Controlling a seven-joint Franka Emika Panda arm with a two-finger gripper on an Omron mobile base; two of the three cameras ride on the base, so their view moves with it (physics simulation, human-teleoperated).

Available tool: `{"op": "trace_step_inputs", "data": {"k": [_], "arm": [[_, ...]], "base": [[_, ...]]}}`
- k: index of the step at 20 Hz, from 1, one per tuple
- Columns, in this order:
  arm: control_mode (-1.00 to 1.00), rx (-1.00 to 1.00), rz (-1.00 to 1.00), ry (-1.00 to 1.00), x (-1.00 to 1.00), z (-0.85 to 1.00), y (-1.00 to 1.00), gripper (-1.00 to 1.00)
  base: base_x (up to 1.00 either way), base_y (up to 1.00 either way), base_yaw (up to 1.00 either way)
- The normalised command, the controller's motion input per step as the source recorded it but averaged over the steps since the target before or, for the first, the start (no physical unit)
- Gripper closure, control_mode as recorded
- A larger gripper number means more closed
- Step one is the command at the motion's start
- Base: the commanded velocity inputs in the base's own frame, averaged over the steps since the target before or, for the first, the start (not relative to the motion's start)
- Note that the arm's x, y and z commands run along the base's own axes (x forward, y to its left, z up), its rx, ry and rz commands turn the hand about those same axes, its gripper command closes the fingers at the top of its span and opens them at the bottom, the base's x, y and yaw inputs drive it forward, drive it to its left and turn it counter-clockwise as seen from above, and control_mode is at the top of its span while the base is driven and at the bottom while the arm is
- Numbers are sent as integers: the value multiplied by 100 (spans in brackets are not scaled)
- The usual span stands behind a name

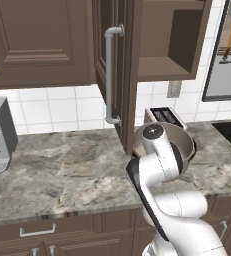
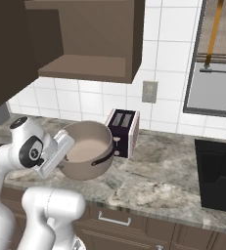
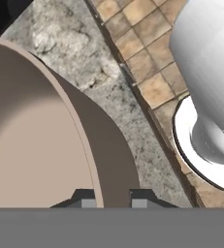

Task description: Pick the kettle from the cabinet and place it on a stove burner. Then pick the pot from the counter and place it on another stove burner. Finally, turn both burners on.

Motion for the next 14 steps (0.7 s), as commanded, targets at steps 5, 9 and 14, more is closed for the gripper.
{"op": "trace_step_inputs", "data": {"k": [5, 9, 14], "arm": [[-100, 0, -6, 0, 0, 27, -34, 100], [-100, 0, -6, -4, -2, 27, -28, 100], [-100, 0, -8, -10, -14, 21, -19, 100]], "base": [[0, 0, 0], [0, 0, 0], [0, 0, 0]]}}
